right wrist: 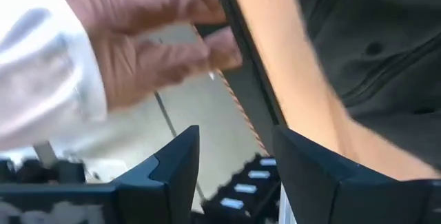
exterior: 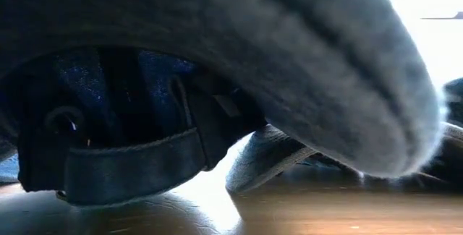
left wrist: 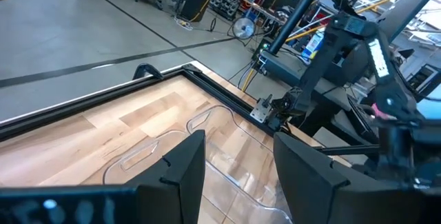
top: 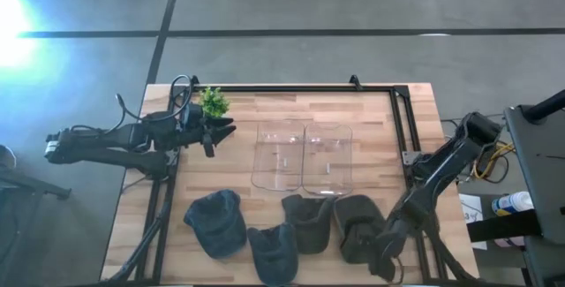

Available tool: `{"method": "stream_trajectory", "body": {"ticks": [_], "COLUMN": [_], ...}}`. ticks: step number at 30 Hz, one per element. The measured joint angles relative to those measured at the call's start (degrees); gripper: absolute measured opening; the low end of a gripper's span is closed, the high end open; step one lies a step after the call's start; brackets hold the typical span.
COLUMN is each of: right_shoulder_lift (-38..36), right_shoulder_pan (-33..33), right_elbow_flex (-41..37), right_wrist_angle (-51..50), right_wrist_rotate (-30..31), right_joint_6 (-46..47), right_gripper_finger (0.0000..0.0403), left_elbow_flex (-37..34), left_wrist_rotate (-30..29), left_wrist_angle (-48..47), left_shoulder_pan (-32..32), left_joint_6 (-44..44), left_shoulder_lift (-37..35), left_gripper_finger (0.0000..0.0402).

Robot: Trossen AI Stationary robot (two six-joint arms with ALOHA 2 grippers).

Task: Pick & Place hat
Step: Put the right black cap into the right transparent bin

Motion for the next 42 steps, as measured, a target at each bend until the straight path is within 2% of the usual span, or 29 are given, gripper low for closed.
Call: {"method": "stream_trajectory", "body": {"ticks": [4,10,13,17,23,42], "right_shoulder_lift": [6.37,13.42,16.06,18.02,19.83,23.73], "right_shoulder_pan": [0.00,-0.13,-0.13,-0.08,0.80,4.79], "right_elbow_flex": [3.74,12.32,16.58,21.02,24.13,23.97], "right_wrist_angle": [-1.98,-19.32,-28.83,-34.91,-35.42,-32.27], "right_wrist_rotate": [-2.23,-2.01,0.02,4.62,5.70,7.33], "right_joint_6": [-3.34,-12.64,-17.33,-20.48,-21.40,-17.10], "right_gripper_finger": [0.0176,0.0176,0.0176,0.0176,0.0176,0.0176], "left_elbow_flex": [0.00,0.00,0.00,0.00,0.00,0.00], "left_wrist_rotate": [0.00,0.02,0.00,0.00,0.01,0.19], "left_wrist_angle": [-0.02,0.02,0.00,0.02,0.32,0.42], "left_shoulder_pan": [0.02,0.02,0.04,0.04,0.04,0.04], "left_joint_6": [0.17,0.22,0.22,0.22,0.87,1.37], "left_shoulder_lift": [0.00,0.04,0.04,0.06,0.06,0.07], "left_gripper_finger": [0.0165,0.0165,0.0165,0.0165,0.0165,0.0165]}}
